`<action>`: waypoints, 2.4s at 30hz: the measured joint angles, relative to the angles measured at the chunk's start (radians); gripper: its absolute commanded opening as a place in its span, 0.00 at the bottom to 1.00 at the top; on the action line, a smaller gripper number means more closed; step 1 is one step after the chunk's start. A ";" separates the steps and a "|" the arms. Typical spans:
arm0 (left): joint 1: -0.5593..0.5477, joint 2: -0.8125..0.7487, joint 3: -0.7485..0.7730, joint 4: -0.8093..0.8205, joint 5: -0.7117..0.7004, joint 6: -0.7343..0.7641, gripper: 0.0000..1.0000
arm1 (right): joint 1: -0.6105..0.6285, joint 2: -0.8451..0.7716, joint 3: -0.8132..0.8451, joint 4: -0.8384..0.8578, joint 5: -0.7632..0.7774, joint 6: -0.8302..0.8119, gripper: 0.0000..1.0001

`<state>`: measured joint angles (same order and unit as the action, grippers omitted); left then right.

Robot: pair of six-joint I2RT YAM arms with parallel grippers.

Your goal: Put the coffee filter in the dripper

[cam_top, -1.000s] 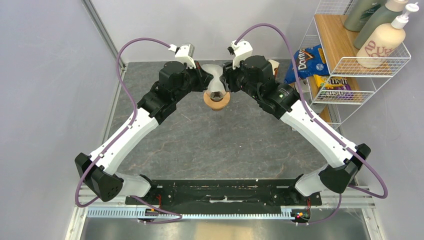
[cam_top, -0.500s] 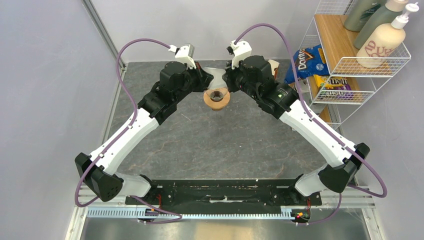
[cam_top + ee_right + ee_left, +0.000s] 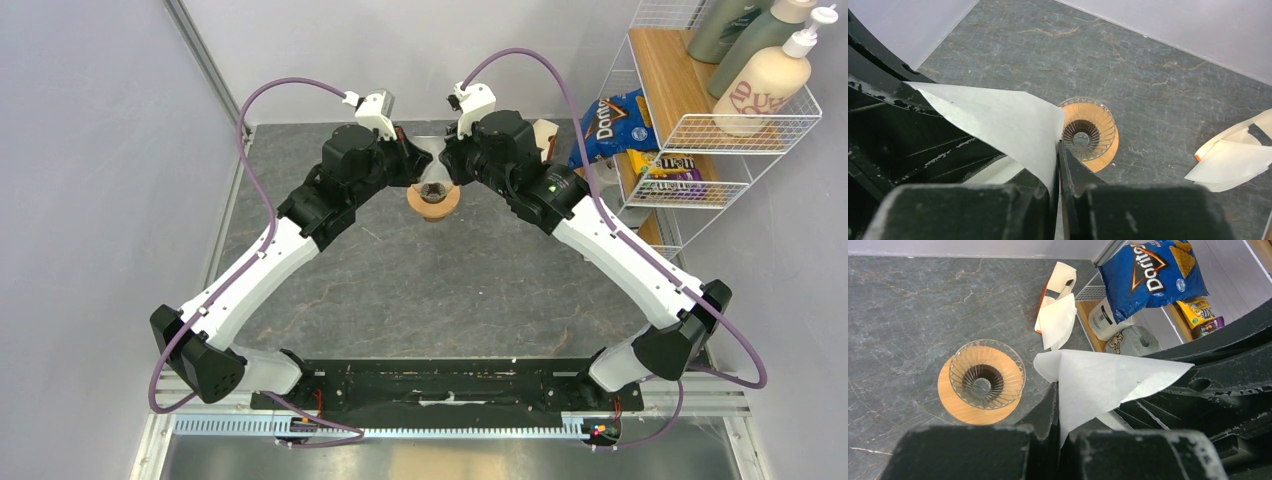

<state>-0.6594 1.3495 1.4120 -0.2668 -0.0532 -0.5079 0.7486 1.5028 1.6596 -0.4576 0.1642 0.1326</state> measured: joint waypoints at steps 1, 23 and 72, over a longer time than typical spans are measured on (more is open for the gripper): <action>-0.001 0.000 0.000 0.000 0.003 0.000 0.02 | 0.000 0.001 0.000 0.000 -0.002 0.000 0.03; -0.022 0.032 0.011 0.004 0.028 0.011 0.02 | -0.006 -0.001 0.000 0.001 -0.036 -0.008 0.00; -0.021 -0.080 0.012 -0.110 0.116 0.133 0.03 | -0.038 -0.037 -0.038 -0.067 -0.013 0.058 0.00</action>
<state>-0.6804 1.2697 1.4242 -0.3771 0.0631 -0.3752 0.7105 1.4662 1.6218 -0.5247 0.1509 0.1905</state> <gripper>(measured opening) 0.168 0.007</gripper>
